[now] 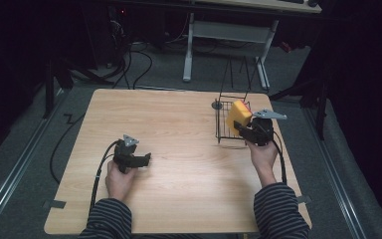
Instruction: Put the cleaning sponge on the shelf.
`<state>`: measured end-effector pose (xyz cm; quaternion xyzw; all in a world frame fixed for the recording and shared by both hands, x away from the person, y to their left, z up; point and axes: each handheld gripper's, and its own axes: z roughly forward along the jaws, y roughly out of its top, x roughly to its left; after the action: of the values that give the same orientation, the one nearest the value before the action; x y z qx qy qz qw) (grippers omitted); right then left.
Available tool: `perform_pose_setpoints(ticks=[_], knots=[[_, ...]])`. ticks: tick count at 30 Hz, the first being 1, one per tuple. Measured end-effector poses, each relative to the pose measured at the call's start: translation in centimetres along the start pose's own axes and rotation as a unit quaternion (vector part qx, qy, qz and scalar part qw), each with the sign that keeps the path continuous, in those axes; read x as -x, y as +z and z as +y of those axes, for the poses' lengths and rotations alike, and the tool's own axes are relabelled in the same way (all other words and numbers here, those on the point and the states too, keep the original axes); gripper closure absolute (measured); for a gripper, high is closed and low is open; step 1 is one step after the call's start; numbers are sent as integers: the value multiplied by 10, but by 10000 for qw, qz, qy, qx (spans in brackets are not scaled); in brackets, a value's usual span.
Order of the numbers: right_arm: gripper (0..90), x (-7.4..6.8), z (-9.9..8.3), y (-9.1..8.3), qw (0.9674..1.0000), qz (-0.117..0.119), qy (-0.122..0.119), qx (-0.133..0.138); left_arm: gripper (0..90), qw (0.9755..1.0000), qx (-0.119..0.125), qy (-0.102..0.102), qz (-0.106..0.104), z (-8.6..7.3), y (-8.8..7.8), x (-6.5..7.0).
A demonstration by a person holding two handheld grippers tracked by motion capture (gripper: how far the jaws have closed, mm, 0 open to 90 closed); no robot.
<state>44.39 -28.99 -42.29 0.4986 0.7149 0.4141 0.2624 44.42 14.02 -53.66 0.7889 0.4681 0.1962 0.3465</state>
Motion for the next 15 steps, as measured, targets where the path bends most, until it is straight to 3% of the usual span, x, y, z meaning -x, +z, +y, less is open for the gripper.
perform_pose_setpoints(ticks=[15], knots=[[608,16,-4,39,9985,-463,166,-232,176,10000,1,-1,0,0,0,0]])
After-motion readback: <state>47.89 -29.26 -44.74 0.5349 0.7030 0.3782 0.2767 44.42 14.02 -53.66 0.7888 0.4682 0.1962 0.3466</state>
